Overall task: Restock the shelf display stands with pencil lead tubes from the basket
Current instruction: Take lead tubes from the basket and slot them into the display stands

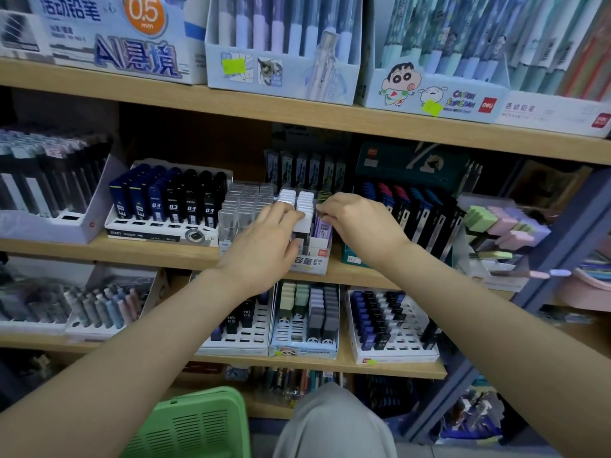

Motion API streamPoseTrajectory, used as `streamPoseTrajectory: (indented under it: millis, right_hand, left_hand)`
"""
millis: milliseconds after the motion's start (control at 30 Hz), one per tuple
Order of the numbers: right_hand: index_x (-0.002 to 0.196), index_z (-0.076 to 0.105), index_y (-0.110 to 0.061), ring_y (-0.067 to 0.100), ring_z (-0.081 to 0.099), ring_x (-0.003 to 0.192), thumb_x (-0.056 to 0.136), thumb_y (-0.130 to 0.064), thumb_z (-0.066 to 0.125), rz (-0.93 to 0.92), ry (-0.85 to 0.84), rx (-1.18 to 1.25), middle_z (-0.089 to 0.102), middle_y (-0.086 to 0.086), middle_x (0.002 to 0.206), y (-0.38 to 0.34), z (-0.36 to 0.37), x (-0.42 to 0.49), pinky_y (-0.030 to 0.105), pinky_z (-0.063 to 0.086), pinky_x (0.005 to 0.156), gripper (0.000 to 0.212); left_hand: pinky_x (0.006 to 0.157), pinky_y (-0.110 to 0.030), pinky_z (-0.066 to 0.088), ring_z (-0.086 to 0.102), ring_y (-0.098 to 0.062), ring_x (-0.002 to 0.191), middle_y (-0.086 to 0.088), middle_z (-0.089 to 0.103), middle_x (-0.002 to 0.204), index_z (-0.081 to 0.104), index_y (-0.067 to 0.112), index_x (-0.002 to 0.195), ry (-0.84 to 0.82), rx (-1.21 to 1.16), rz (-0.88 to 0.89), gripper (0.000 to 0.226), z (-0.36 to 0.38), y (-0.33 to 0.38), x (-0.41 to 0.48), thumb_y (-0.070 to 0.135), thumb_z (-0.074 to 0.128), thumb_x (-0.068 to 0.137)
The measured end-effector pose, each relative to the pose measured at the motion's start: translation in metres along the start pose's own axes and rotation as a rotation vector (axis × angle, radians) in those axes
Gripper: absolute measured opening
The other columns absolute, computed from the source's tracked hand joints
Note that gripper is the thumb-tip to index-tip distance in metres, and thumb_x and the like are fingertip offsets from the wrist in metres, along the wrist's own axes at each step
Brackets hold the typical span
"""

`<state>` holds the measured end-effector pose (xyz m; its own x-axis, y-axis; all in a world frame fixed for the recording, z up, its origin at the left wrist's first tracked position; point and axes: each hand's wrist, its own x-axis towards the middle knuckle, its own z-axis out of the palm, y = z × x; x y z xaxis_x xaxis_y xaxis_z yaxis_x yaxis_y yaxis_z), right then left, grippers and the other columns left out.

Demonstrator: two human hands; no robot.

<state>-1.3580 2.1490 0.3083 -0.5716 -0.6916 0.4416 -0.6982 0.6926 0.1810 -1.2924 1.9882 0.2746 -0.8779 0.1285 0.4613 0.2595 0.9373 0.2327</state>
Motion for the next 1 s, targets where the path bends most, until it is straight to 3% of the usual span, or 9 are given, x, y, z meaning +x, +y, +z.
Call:
streamPoseTrajectory:
  millis: [200, 267, 333, 433, 500, 600, 733, 900, 1000]
  right_hand:
    - [0.138, 0.042, -0.01, 0.025, 0.047, 0.121, 0.102, -0.017, 0.039, 0.039, -0.018, -0.029, 0.053, 0.009, 0.131, -0.008, 0.002, -0.007, 0.033, 0.043, 0.089, 0.038]
    - [0.13, 0.05, -0.003, 0.031, 0.054, 0.114, 0.095, -0.013, 0.053, -0.01, 0.065, -0.055, 0.06, 0.015, 0.12, -0.019, -0.004, -0.011, 0.037, 0.046, 0.09, 0.037]
    - [0.111, 0.061, -0.001, 0.034, 0.062, 0.093, 0.085, -0.011, 0.067, -0.063, 0.224, -0.104, 0.064, 0.015, 0.099, -0.032, -0.005, -0.016, 0.038, 0.051, 0.075, 0.029]
    - [0.102, 0.062, -0.006, 0.03, 0.057, 0.083, 0.084, -0.013, 0.064, -0.129, 0.293, -0.112, 0.061, 0.01, 0.091, -0.061, -0.003, -0.026, 0.036, 0.043, 0.069, 0.019]
    - [0.1, 0.059, -0.008, 0.029, 0.052, 0.082, 0.088, -0.013, 0.057, -0.218, 0.314, -0.074, 0.058, 0.009, 0.09, -0.082, 0.004, -0.036, 0.033, 0.036, 0.071, 0.013]
    - [0.102, 0.054, -0.011, 0.024, 0.046, 0.085, 0.092, -0.02, 0.045, -0.338, 0.285, 0.033, 0.057, 0.006, 0.092, -0.115, 0.032, -0.05, 0.032, 0.032, 0.073, 0.015]
    - [0.103, 0.052, -0.014, 0.024, 0.055, 0.086, 0.091, -0.022, 0.044, -0.461, 0.094, 0.181, 0.06, 0.004, 0.096, -0.166, 0.095, -0.065, 0.031, 0.035, 0.075, 0.016]
    - [0.103, 0.061, -0.014, 0.02, 0.061, 0.089, 0.076, -0.015, 0.076, -0.548, -0.374, 0.393, 0.061, 0.002, 0.099, -0.237, 0.188, -0.087, 0.03, 0.05, 0.077, 0.031]
    - [0.129, 0.049, -0.011, 0.02, 0.048, 0.117, 0.097, -0.015, 0.049, -0.545, -0.76, 0.505, 0.049, 0.004, 0.128, -0.272, 0.241, -0.104, 0.03, 0.039, 0.096, 0.032]
  left_hand:
    - [0.104, -0.027, 0.028, 0.026, -0.012, 0.132, 0.001, 0.032, 0.142, 0.031, 0.015, 0.144, -0.017, 0.035, 0.018, 0.047, -0.004, 0.003, -0.001, 0.024, 0.041, 0.099]
    - [0.109, -0.029, 0.021, 0.02, -0.014, 0.138, -0.002, 0.028, 0.146, 0.03, 0.015, 0.144, 0.002, 0.078, 0.017, 0.047, -0.009, 0.004, -0.008, 0.022, 0.041, 0.099]
    - [0.111, -0.032, 0.02, 0.022, -0.018, 0.139, -0.004, 0.033, 0.145, 0.036, 0.013, 0.141, 0.057, 0.123, 0.02, 0.044, -0.016, 0.002, -0.023, 0.019, 0.043, 0.098]
    - [0.097, -0.032, 0.028, 0.043, -0.024, 0.118, -0.008, 0.053, 0.121, 0.055, 0.009, 0.121, 0.159, 0.224, 0.05, 0.032, -0.028, -0.013, -0.068, 0.015, 0.049, 0.09]
    - [0.085, -0.033, 0.03, 0.046, -0.024, 0.102, -0.008, 0.058, 0.106, 0.059, 0.008, 0.107, 0.165, 0.288, 0.022, 0.027, -0.032, -0.029, -0.108, 0.018, 0.044, 0.087]
    - [0.08, -0.035, 0.032, 0.048, -0.025, 0.091, -0.006, 0.057, 0.097, 0.059, 0.01, 0.097, 0.103, 0.323, -0.081, 0.027, -0.028, -0.056, -0.178, 0.024, 0.039, 0.085]
    - [0.071, -0.036, 0.031, 0.05, -0.026, 0.081, -0.004, 0.054, 0.088, 0.053, 0.014, 0.094, -0.056, 0.351, -0.291, 0.022, -0.003, -0.094, -0.272, 0.028, 0.039, 0.085]
    - [0.072, -0.034, 0.028, 0.053, -0.025, 0.088, -0.007, 0.061, 0.095, 0.059, 0.013, 0.1, -0.179, 0.278, -0.629, 0.033, 0.036, -0.135, -0.368, 0.033, 0.038, 0.083]
    - [0.083, -0.037, 0.035, 0.06, -0.032, 0.094, -0.01, 0.061, 0.106, 0.06, 0.011, 0.112, -0.24, 0.177, -0.878, 0.044, 0.064, -0.151, -0.411, 0.038, 0.036, 0.086]
